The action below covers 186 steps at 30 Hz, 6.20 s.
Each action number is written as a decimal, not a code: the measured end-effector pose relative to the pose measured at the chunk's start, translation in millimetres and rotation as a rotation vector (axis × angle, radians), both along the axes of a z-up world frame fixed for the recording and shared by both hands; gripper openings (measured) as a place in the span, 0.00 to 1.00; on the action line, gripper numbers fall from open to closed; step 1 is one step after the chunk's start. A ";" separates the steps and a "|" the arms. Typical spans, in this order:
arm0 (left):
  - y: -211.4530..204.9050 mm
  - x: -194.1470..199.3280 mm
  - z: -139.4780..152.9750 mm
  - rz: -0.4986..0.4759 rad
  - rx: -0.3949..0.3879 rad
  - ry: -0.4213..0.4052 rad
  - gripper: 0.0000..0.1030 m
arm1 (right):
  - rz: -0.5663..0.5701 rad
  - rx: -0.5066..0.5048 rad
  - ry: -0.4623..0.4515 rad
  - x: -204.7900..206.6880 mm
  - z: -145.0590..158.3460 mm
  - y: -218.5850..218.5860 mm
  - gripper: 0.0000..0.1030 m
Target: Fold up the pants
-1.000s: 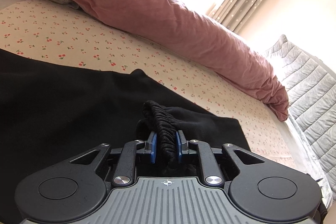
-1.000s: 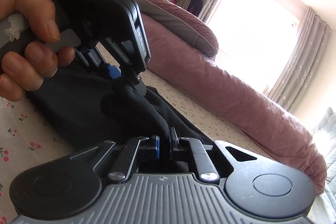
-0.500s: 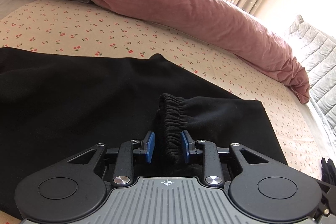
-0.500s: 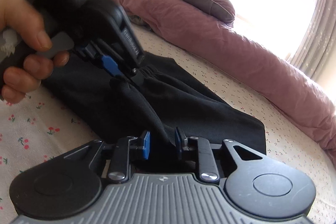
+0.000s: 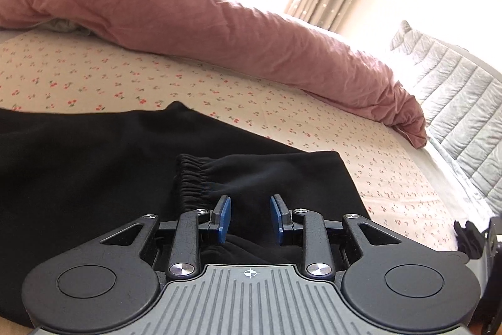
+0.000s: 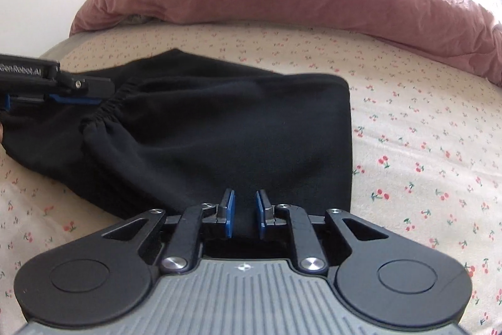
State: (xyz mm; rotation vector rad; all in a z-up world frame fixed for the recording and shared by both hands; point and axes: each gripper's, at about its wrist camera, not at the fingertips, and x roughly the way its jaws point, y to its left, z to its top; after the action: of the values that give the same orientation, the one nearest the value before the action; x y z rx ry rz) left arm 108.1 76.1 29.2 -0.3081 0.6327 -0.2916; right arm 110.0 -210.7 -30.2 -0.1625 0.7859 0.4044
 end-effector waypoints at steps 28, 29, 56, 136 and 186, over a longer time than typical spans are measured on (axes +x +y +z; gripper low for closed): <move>-28.9 16.0 -39.9 -0.065 0.012 0.173 0.47 | -0.109 0.098 -0.036 112.4 -1.4 -35.8 0.19; -27.6 16.5 -40.4 -0.067 0.010 0.173 0.47 | -0.115 0.078 -0.052 112.8 -2.2 -35.0 0.19; -1.9 6.7 -33.2 -0.103 -0.038 0.153 0.47 | -0.062 -0.099 -0.022 -38.2 5.4 -47.1 0.25; 222.6 -23.6 -36.3 0.744 -0.320 0.092 0.07 | 0.039 -0.023 -0.181 -68.0 13.5 6.0 0.36; -151.7 26.0 -0.5 -0.100 0.257 -0.110 0.14 | -0.480 0.551 0.076 -27.6 21.8 -149.6 0.51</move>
State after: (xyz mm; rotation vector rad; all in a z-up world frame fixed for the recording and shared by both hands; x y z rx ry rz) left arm 134.1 -75.5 28.7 -0.0133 0.5700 -0.3168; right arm 82.4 -360.3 -8.4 0.5516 0.7340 0.1583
